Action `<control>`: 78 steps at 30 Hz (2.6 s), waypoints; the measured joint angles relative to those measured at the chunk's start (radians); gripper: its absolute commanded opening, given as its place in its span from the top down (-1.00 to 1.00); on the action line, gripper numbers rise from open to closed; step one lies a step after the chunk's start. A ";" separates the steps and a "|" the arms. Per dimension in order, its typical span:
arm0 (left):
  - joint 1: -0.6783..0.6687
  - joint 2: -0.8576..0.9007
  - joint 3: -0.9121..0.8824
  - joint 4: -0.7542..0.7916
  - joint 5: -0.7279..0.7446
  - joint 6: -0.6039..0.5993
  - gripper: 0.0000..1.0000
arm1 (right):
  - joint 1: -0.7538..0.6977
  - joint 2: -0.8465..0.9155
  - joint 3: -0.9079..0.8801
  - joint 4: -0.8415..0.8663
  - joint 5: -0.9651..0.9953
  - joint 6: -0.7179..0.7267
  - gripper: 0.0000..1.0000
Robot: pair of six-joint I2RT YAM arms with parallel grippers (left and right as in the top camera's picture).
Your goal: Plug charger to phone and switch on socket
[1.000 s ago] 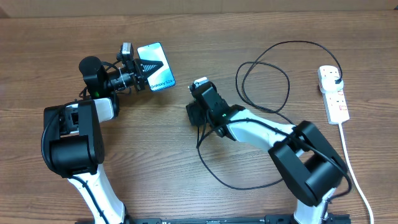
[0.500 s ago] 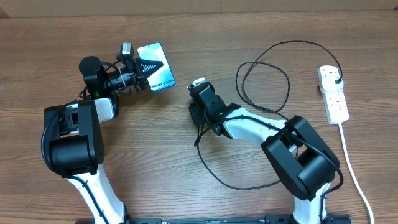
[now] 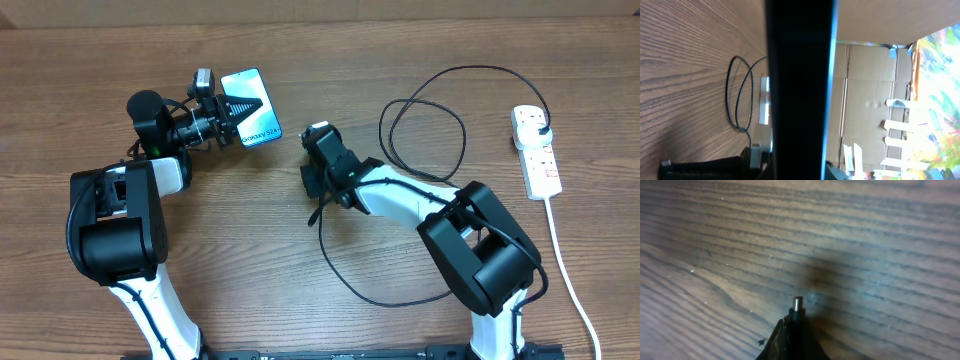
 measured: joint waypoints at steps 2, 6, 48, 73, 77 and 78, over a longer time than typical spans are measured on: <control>0.000 0.000 0.000 0.000 0.002 0.000 0.91 | -0.024 0.001 0.017 -0.041 -0.079 0.025 0.92; 0.000 0.000 0.000 0.000 0.014 0.001 0.91 | -0.105 0.001 0.028 -0.065 -0.320 0.055 0.92; -0.113 0.000 0.000 0.286 -0.124 -0.292 0.91 | -0.254 -0.059 0.034 0.342 -1.288 0.301 0.92; -0.113 0.000 0.000 0.231 -0.131 -0.281 0.91 | -0.287 -0.059 0.034 0.395 -1.225 0.434 0.92; -0.113 0.000 0.000 0.218 -0.131 -0.272 0.91 | -0.304 -0.059 0.034 0.396 -1.224 0.451 0.92; -0.113 0.000 0.000 0.207 -0.132 -0.269 0.91 | -0.305 -0.059 0.034 0.396 -1.224 0.454 0.92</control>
